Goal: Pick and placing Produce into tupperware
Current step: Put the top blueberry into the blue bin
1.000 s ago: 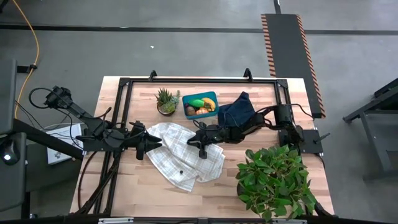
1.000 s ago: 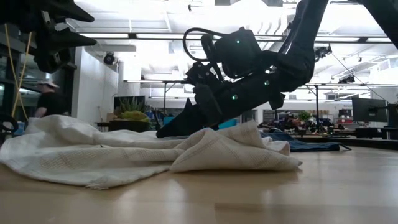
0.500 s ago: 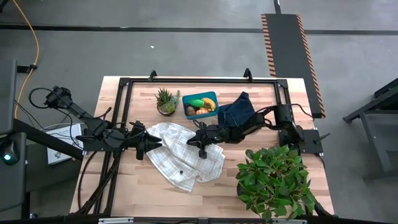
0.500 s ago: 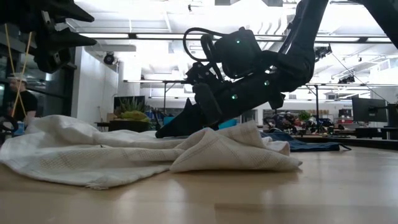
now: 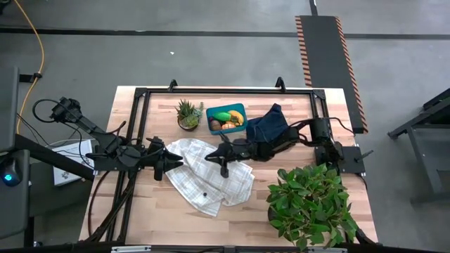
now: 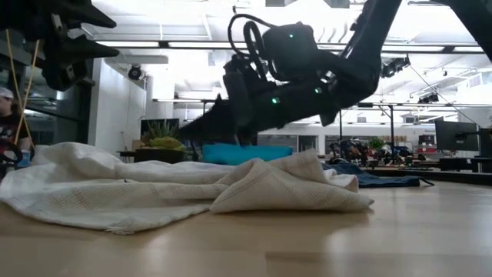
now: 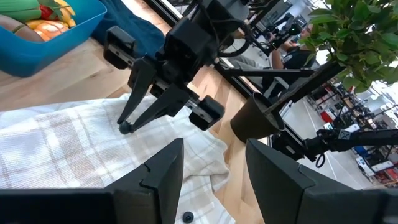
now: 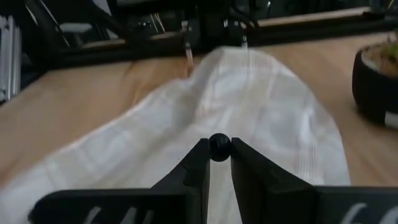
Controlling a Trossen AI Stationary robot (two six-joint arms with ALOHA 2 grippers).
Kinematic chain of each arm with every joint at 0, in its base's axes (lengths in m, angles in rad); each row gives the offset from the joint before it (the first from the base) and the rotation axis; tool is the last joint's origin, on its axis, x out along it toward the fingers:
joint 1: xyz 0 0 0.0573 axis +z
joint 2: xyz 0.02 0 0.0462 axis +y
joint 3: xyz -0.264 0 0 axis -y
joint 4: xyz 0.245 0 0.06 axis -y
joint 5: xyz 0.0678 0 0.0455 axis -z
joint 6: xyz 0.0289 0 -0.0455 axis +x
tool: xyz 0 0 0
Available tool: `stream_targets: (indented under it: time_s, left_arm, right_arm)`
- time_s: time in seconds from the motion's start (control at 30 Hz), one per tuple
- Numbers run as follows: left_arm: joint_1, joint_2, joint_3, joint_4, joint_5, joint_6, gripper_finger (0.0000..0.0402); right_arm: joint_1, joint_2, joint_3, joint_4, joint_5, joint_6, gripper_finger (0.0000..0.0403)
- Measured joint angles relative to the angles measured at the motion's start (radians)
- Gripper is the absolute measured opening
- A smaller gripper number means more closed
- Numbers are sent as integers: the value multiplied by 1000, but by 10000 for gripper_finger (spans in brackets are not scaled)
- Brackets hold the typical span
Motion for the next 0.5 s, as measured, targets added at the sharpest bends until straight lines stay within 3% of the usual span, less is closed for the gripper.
stream_targets:
  time_s: [0.5]
  left_arm:
    - [0, 0, 0, -23, 15, 0, 163]
  right_arm:
    - [-88, -45, 35, -7, 2, 52, 39]
